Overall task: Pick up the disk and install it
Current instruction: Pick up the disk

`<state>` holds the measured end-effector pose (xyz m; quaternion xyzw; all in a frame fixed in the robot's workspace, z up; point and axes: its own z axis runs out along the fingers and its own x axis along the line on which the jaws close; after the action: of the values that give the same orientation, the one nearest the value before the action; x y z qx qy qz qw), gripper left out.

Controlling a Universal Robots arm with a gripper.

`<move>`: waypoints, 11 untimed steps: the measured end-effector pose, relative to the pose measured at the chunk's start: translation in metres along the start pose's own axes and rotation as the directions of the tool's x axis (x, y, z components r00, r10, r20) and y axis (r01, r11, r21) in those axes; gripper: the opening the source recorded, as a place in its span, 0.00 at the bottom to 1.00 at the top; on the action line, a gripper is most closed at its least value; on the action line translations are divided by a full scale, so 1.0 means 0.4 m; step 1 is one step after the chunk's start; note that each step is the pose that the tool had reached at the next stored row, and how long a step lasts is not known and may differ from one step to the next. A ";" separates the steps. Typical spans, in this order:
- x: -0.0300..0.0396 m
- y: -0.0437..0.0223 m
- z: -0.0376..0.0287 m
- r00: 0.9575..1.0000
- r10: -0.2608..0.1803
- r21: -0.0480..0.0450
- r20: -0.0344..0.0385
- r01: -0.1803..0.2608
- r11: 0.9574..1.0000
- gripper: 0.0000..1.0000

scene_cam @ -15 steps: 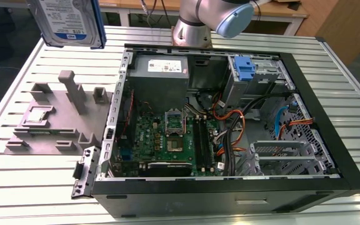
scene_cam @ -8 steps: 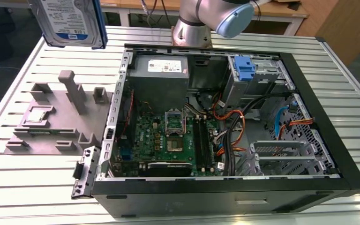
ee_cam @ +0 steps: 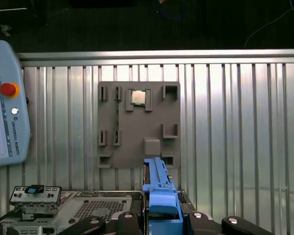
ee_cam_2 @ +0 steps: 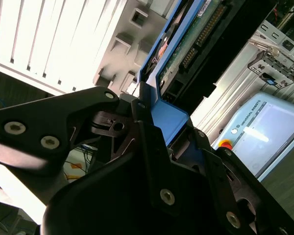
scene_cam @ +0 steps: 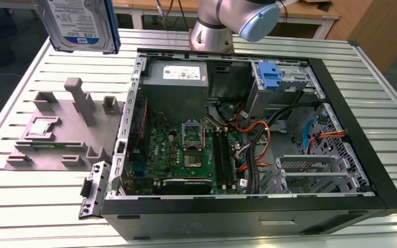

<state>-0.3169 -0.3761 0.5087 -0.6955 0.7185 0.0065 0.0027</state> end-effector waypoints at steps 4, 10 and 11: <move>0.000 -0.005 0.000 1.000 0.000 0.000 0.000 0.000 1.000 0.37; 0.000 -0.015 0.000 1.000 0.000 0.000 0.000 0.000 1.000 0.37; -0.001 -0.017 0.000 1.000 0.000 0.000 0.000 0.000 1.000 0.37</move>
<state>-0.3099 -0.3761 0.5088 -0.6955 0.7185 0.0065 0.0027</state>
